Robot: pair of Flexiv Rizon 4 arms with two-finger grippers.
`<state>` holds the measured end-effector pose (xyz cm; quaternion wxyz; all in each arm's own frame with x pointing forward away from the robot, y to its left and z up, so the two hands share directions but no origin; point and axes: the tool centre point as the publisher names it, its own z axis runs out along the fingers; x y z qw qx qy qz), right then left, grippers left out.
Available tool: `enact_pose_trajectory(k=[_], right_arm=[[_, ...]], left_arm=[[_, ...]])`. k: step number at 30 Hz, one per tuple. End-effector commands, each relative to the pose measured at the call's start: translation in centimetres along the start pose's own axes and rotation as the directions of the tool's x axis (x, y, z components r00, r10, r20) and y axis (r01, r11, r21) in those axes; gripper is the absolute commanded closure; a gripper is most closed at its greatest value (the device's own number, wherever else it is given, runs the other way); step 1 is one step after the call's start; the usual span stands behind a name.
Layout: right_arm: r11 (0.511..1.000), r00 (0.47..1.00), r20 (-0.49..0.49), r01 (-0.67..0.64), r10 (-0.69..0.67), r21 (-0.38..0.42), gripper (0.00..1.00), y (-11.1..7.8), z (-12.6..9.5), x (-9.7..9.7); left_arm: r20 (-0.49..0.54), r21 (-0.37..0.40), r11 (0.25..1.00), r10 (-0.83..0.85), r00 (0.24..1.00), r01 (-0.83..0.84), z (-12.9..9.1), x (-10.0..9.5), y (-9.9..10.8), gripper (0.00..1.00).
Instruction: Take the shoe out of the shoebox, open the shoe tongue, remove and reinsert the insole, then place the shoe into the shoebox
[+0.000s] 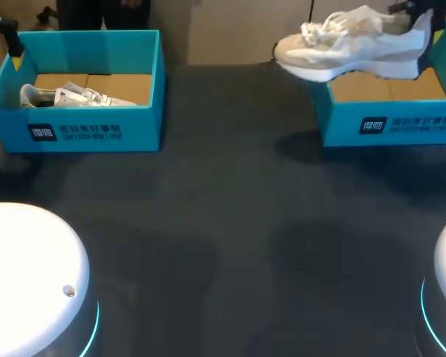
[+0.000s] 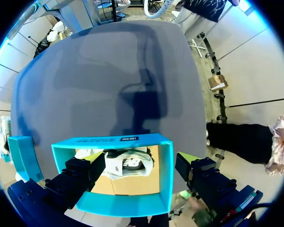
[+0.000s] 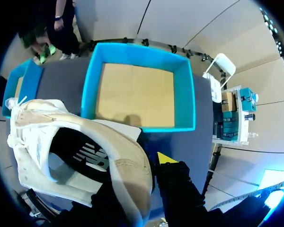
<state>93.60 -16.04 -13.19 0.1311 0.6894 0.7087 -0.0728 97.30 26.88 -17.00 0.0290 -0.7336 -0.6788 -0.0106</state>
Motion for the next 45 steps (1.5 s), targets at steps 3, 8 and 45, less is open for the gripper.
enact_pose_trajectory(k=[3, 8, 45], right_arm=[[0.988, 1.0, 0.0, -0.017, 0.017, -0.154, 1.0, -4.6, -0.7, 3.1], [0.989, 0.999, -0.01, -0.05, 0.049, -0.139, 1.0, -7.3, -0.5, 5.4], [0.992, 0.999, 0.051, -0.011, 0.017, -0.125, 1.0, -16.3, 1.2, 10.8]], left_arm=[[-0.003, -0.002, 1.0, 0.0, 1.0, 0.0, -0.1, 0.0, -0.2, 0.0], [-0.003, -0.002, 1.0, 0.0, 1.0, 0.0, -0.1, 0.0, -0.2, 0.0], [-0.003, -0.002, 1.0, 0.0, 1.0, 0.0, -0.1, 0.0, -0.2, 0.0]])
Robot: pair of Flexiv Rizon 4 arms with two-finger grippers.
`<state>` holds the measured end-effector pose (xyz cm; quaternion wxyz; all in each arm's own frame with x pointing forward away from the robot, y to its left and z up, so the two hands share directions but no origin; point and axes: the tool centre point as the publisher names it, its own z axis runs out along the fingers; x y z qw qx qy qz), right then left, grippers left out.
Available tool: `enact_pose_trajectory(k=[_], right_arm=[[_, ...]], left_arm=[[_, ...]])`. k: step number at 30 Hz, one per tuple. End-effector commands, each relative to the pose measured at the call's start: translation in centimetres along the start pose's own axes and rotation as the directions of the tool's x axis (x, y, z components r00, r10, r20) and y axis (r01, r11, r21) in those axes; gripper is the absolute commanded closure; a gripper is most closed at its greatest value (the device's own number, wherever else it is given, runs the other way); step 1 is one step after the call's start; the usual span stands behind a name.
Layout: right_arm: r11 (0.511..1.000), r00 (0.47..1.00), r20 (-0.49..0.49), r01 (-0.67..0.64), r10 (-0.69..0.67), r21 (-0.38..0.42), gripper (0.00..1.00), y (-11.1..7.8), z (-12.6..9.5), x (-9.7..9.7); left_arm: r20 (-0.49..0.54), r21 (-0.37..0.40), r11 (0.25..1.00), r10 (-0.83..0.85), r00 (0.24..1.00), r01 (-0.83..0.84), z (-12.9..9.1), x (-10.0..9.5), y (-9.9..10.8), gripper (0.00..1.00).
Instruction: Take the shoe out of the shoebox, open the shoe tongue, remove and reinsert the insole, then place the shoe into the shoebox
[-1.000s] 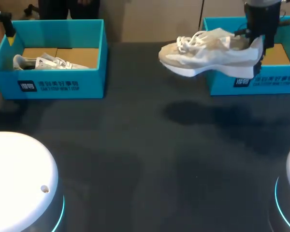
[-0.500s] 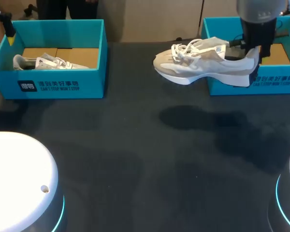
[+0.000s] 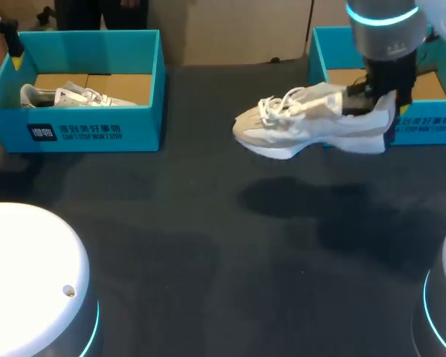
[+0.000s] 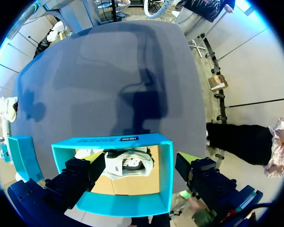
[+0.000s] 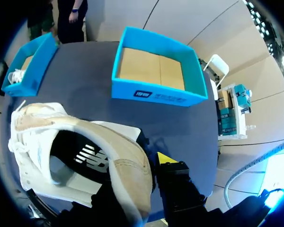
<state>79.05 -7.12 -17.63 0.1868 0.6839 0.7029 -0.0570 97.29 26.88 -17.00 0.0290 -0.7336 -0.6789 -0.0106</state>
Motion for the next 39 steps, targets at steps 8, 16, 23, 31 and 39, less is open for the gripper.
enact_pose_trajectory(k=[8, 16, 23, 31, 39], right_arm=[[0.999, 0.999, -0.032, 0.024, -0.025, -0.044, 1.0, -5.9, 1.1, 4.6], [0.999, 0.997, -0.072, 0.019, -0.022, -0.033, 1.0, -8.3, 2.6, 7.3], [0.999, 0.997, -0.072, 0.019, -0.022, -0.033, 1.0, -8.3, 2.6, 7.3], [0.999, 0.997, -0.072, 0.019, -0.022, -0.033, 1.0, -8.3, 2.6, 7.3], [0.996, 0.993, -0.091, 0.077, -0.08, -0.038, 1.0, -10.2, 4.4, 11.1]], left_arm=[[-0.003, -0.002, 1.0, 0.0, 1.0, 0.0, -0.1, 0.0, -0.2, 0.0], [-0.003, -0.002, 1.0, 0.0, 1.0, 0.0, -0.1, 0.0, -0.2, 0.0], [-0.003, -0.002, 1.0, 0.0, 1.0, 0.0, -0.1, 0.0, -0.2, 0.0], [-0.003, -0.002, 1.0, 0.0, 1.0, 0.0, -0.1, 0.0, -0.2, 0.0], [-0.003, -0.002, 1.0, 0.0, 1.0, 0.0, -0.1, 0.0, -0.2, 0.0]])
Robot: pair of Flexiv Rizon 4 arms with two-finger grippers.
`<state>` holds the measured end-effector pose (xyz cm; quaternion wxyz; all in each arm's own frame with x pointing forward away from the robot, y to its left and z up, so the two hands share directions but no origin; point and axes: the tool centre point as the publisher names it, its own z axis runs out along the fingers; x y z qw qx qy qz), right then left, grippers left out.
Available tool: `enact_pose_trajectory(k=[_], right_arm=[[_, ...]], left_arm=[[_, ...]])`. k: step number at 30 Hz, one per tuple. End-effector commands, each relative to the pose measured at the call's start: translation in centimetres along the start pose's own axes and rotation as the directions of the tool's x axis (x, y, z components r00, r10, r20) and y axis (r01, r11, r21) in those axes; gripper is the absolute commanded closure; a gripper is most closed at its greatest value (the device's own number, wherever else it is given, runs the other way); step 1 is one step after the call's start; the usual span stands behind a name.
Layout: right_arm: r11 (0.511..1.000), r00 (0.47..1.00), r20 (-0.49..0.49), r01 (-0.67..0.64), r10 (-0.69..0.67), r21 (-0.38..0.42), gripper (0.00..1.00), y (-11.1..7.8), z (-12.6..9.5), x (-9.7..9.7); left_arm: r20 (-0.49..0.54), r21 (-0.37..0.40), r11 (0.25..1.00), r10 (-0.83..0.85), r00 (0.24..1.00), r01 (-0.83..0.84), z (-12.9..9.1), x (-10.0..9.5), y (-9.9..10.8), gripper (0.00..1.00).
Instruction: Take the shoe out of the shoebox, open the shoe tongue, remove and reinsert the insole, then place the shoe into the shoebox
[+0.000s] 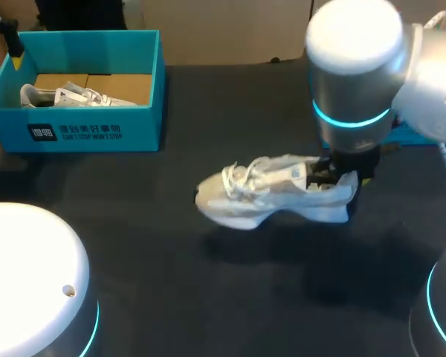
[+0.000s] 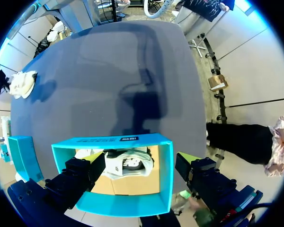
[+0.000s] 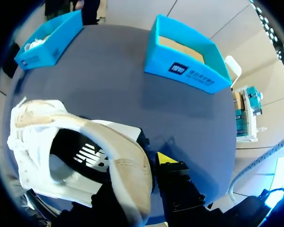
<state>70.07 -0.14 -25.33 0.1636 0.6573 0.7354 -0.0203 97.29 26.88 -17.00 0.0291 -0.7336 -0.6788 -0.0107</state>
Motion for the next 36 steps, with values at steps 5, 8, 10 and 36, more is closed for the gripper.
enact_pose_trajectory(k=[5, 8, 10, 36], right_arm=[[1.0, 1.0, -0.001, 0.021, -0.021, 0.007, 1.0, -1.2, 2.5, 4.0], [1.0, 1.0, -0.007, 0.019, -0.019, 0.006, 1.0, -1.7, 3.2, 5.0], [1.0, 1.0, -0.022, 0.015, -0.015, 0.001, 1.0, -2.0, 3.6, 5.5], [1.0, 0.999, -0.049, -0.005, 0.005, 0.013, 1.0, -4.4, 8.8, 9.3]], left_arm=[[-0.003, -0.002, 1.0, 0.0, 1.0, 0.0, -0.1, 0.0, -0.2, 0.0], [-0.003, -0.002, 1.0, 0.0, 1.0, 0.0, -0.1, 0.0, -0.2, 0.0], [-0.003, -0.002, 1.0, 0.0, 1.0, 0.0, -0.1, 0.0, -0.2, 0.0], [-0.003, -0.002, 1.0, 0.0, 1.0, 0.0, -0.1, 0.0, -0.2, 0.0]])
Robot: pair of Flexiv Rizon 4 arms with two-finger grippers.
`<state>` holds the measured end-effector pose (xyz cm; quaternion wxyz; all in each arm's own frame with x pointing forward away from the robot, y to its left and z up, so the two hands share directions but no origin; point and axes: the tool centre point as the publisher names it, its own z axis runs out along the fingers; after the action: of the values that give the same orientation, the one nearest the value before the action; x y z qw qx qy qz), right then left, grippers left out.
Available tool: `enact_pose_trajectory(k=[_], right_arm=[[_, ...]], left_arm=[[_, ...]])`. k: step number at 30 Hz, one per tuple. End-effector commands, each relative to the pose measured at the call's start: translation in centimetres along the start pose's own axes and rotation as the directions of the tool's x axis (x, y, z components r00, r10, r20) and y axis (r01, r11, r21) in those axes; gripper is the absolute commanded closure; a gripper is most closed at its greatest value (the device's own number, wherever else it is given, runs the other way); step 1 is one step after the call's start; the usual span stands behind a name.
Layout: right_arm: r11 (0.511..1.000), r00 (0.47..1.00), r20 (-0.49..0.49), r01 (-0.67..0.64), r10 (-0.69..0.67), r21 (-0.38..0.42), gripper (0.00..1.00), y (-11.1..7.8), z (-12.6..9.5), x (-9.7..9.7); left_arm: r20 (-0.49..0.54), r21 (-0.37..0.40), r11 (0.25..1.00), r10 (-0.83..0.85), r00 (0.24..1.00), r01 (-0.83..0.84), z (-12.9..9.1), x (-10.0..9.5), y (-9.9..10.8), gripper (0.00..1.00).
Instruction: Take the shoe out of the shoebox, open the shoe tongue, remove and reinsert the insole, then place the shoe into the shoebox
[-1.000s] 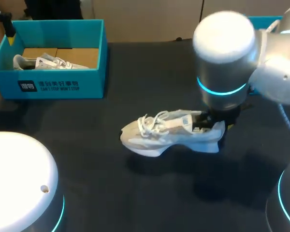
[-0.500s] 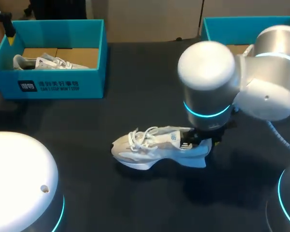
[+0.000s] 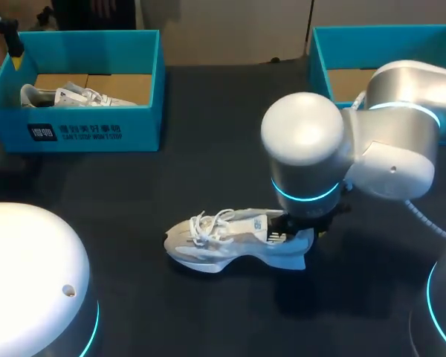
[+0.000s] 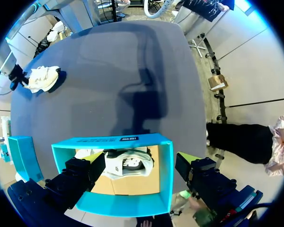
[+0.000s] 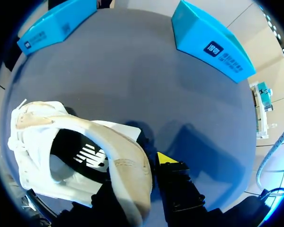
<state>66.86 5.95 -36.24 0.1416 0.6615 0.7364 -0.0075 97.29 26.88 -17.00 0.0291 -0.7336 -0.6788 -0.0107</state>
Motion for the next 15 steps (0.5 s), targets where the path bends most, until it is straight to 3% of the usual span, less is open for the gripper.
enact_pose_trajectory(k=[1, 15], right_arm=[[1.0, 1.0, 0.0, 0.004, -0.004, 0.001, 1.0, -0.13, 0.75, 0.21], [0.999, 0.999, 0.002, 0.046, -0.046, -0.009, 1.0, 0.28, 1.59, 0.37]], left_arm=[[-0.003, -0.003, 1.0, 0.0, 1.0, 0.0, -0.06, -0.02, -0.15, 0.0], [-0.003, -0.003, 1.0, 0.0, 1.0, 0.0, -0.06, -0.02, -0.15, 0.0]])
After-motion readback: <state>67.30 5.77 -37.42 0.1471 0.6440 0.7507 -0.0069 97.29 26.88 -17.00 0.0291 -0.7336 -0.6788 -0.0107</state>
